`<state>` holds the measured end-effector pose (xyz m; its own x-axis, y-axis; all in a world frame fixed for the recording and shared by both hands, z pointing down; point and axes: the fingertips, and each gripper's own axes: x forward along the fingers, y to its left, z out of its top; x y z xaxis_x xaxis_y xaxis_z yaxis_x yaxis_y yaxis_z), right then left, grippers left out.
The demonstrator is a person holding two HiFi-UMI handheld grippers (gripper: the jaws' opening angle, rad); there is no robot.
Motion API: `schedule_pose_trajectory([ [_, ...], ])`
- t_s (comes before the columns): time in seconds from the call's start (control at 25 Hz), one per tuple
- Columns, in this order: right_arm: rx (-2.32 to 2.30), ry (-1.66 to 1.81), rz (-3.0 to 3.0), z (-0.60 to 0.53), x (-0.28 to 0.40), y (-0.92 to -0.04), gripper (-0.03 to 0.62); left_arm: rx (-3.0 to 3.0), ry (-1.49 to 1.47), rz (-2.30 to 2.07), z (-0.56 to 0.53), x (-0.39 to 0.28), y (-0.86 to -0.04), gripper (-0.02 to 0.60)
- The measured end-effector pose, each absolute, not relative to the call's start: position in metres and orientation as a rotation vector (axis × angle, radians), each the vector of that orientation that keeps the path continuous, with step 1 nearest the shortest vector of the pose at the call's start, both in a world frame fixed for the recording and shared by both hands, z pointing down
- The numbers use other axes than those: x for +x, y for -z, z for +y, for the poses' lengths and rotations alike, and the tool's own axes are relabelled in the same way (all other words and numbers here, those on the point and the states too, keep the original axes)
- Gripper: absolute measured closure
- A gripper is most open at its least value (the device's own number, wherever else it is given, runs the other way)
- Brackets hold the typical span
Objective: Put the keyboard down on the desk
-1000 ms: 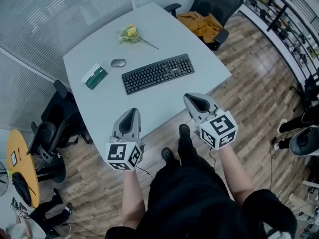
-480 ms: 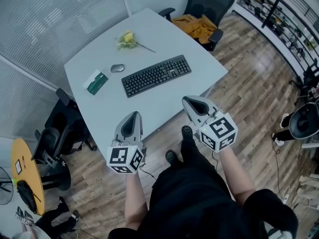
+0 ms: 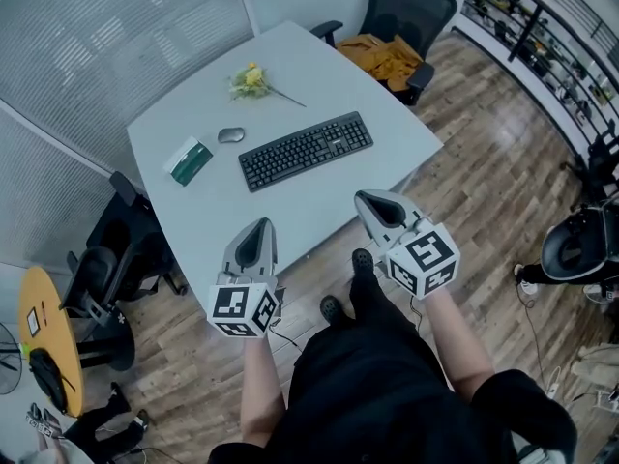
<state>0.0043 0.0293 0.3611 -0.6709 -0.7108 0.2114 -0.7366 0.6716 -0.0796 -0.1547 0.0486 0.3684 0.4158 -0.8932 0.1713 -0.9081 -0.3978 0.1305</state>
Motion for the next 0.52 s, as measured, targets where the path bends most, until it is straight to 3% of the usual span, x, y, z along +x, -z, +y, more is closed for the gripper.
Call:
schedule_pose_trajectory([
  [0.52,1.173,-0.234,-2.708,0.0265,0.0034,-0.3627,0.585,2.462,-0.107,-1.595,0.0461,-0.1539,-0.3679,0.583],
])
